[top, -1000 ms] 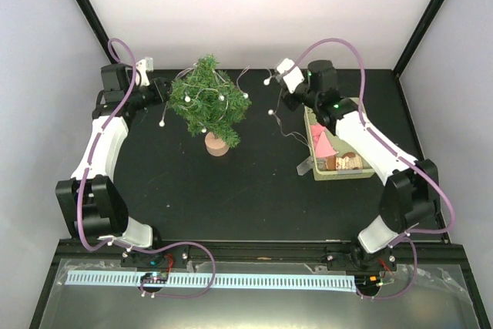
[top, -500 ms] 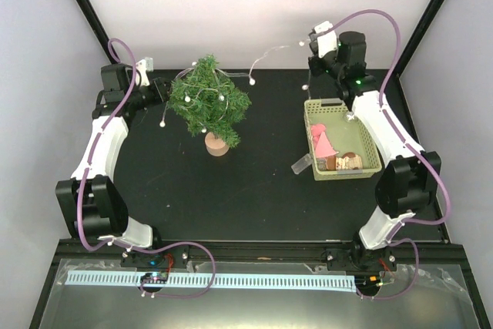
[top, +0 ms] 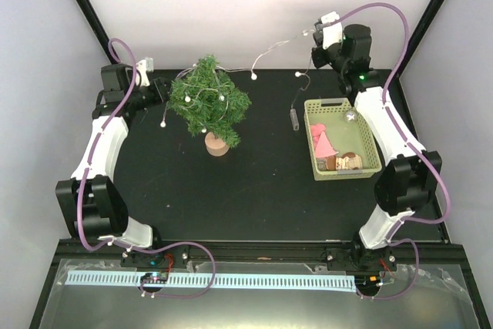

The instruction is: Decorate the small christmas tree

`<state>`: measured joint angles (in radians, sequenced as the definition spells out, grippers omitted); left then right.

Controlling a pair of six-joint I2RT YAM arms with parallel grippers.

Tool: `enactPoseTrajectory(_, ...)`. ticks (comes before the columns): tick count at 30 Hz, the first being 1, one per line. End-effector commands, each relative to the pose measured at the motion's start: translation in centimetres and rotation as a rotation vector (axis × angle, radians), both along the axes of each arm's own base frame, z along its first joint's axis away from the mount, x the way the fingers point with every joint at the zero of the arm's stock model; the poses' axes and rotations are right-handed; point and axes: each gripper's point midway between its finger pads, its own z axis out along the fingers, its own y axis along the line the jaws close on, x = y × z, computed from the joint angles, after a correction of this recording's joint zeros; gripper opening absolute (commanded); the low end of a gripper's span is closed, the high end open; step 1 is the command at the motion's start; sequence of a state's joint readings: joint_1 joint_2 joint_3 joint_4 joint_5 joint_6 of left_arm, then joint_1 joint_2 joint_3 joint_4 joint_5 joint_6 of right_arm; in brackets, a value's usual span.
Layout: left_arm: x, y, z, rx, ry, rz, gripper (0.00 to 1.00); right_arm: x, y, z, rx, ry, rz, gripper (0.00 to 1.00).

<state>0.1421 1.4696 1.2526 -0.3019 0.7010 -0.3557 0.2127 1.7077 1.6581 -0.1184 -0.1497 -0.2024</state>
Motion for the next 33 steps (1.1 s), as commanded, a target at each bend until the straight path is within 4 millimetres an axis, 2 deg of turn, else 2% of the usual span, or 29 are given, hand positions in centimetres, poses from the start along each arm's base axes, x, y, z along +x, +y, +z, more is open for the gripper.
enactPoseTrajectory(1, -0.6, 0.2, 0.7, 0.019, -0.010, 0.000, 0.32, 0.9, -0.8, -4.0, -0.038, 0.132, -0.039, 0.01)
enactPoseTrajectory(3, -0.7, 0.2, 0.5, 0.025, -0.002, -0.001, 0.38, 0.5, -0.6, -4.8, -0.056, 0.161, -0.022, 0.01)
enactPoseTrajectory(9, -1.4, -0.1, 0.9, 0.016, 0.014, -0.015, 0.47, 0.1, -0.5, -7.1, -0.111, 0.224, 0.007, 0.01)
enactPoseTrajectory(16, -2.3, -0.1, 1.7, 0.015, 0.022, -0.008, 0.49, -0.4, 0.0, -8.1, -0.121, 0.260, 0.045, 0.01)
enactPoseTrajectory(19, -2.6, 0.2, 2.2, 0.017, 0.022, 0.005, 0.51, -1.4, 0.9, -9.1, -0.113, 0.314, 0.096, 0.01)
enactPoseTrajectory(24, -3.0, 0.4, 3.0, 0.005, 0.016, 0.016, 0.57, -4.9, 3.7, -11.1, -0.149, 0.410, 0.184, 0.01)
enactPoseTrajectory(29, -3.2, 0.4, 3.3, -0.008, 0.014, 0.015, 0.60, -9.2, 6.3, -11.3, -0.133, 0.444, 0.264, 0.01)
enactPoseTrajectory(33, -3.4, 0.5, 3.4, -0.010, 0.016, 0.018, 0.63, -13.1, 8.1, -12.3, -0.094, 0.497, 0.342, 0.01)
